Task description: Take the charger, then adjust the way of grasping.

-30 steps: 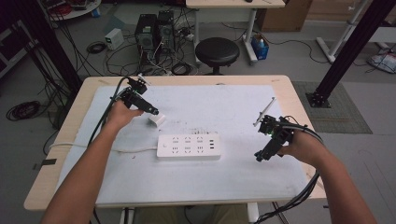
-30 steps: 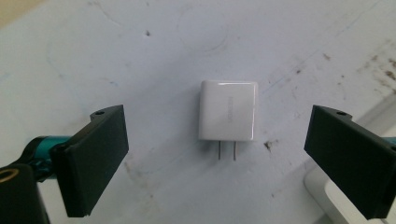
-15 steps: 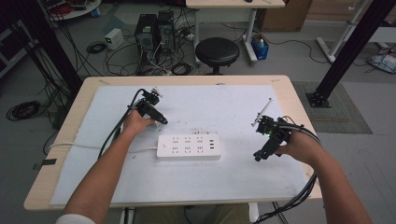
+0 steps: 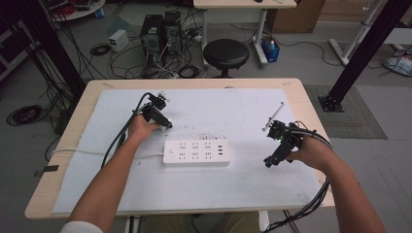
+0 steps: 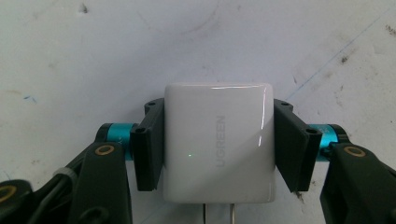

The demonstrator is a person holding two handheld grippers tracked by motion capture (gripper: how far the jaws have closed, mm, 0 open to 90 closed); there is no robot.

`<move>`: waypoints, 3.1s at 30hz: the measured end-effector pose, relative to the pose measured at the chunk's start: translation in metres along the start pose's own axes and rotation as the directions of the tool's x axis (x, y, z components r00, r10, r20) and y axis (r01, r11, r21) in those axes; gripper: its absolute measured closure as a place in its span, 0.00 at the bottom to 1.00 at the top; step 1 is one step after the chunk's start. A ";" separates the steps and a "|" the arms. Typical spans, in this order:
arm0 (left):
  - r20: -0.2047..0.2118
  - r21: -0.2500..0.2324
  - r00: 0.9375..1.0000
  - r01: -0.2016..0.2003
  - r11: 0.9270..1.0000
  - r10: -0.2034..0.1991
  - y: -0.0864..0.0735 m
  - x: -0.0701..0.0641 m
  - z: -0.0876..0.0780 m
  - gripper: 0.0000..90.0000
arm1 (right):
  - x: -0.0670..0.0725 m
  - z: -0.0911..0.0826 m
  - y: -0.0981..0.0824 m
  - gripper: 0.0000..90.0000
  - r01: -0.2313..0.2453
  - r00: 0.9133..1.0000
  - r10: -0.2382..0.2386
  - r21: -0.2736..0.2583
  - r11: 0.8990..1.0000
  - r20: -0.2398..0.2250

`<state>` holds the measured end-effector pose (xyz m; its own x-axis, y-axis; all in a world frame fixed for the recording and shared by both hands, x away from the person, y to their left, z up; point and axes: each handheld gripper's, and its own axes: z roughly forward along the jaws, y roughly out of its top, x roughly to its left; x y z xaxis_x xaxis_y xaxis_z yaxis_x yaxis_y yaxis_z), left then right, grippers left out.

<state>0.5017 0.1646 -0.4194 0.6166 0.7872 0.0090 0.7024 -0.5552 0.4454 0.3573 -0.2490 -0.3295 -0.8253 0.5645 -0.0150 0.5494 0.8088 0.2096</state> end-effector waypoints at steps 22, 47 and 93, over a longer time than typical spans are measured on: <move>0.017 -0.156 0.991 -0.129 0.979 0.133 -0.013 -0.035 -0.099 0.47 | 0.002 -0.005 -0.013 0.01 -0.033 0.998 0.036 -0.068 0.997 0.043; 0.051 -0.231 0.936 -0.328 0.916 0.348 -0.042 -0.089 -0.170 0.47 | 0.016 -0.008 -0.013 0.01 -0.073 0.993 0.084 -0.134 0.988 0.079; 0.145 -0.399 0.755 -0.547 0.736 0.640 -0.019 -0.189 -0.147 0.47 | 0.046 -0.008 0.034 0.03 -0.608 0.687 0.290 -0.308 0.732 -0.666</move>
<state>0.3197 0.0654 -0.2982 0.9664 0.1999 0.1615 0.0377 -0.7319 0.6804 0.3369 -0.1967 -0.3154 -0.4949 0.5125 0.7018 0.8633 0.1982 0.4641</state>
